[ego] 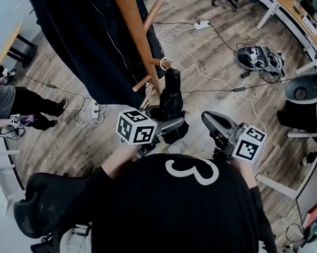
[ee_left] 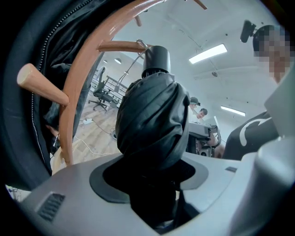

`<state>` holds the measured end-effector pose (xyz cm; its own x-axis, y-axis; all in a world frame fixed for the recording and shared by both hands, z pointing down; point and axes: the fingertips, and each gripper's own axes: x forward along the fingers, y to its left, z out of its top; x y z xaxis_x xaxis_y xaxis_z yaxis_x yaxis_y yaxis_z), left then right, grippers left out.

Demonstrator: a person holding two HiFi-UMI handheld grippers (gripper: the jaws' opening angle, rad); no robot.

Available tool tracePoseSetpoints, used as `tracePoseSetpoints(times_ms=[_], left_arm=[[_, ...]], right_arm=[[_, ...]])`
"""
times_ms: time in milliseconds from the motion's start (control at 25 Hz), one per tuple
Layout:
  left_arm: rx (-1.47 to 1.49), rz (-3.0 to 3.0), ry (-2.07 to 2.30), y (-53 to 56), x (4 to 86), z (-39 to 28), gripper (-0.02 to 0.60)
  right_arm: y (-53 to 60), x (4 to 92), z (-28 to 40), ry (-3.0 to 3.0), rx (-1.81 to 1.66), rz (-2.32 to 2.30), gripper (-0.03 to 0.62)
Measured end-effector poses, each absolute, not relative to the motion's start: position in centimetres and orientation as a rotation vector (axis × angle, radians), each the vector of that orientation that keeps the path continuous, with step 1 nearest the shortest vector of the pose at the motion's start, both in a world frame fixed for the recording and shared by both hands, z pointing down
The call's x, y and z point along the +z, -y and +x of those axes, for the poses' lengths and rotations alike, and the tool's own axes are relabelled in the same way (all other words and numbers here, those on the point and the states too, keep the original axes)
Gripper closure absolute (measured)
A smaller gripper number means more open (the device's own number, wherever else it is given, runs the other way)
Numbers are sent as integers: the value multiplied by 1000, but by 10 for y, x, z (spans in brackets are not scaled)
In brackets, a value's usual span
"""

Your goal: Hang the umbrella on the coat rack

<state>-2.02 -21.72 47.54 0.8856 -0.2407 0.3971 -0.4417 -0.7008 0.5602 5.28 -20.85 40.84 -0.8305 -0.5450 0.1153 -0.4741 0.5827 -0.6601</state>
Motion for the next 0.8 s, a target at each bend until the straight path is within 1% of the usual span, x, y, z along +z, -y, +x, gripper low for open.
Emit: tracePoseSetpoints(times_ms=[800], left_arm=[[391, 2337, 561, 231, 494, -36, 316]], right_arm=[[214, 412, 44, -2742, -1110, -851, 566]])
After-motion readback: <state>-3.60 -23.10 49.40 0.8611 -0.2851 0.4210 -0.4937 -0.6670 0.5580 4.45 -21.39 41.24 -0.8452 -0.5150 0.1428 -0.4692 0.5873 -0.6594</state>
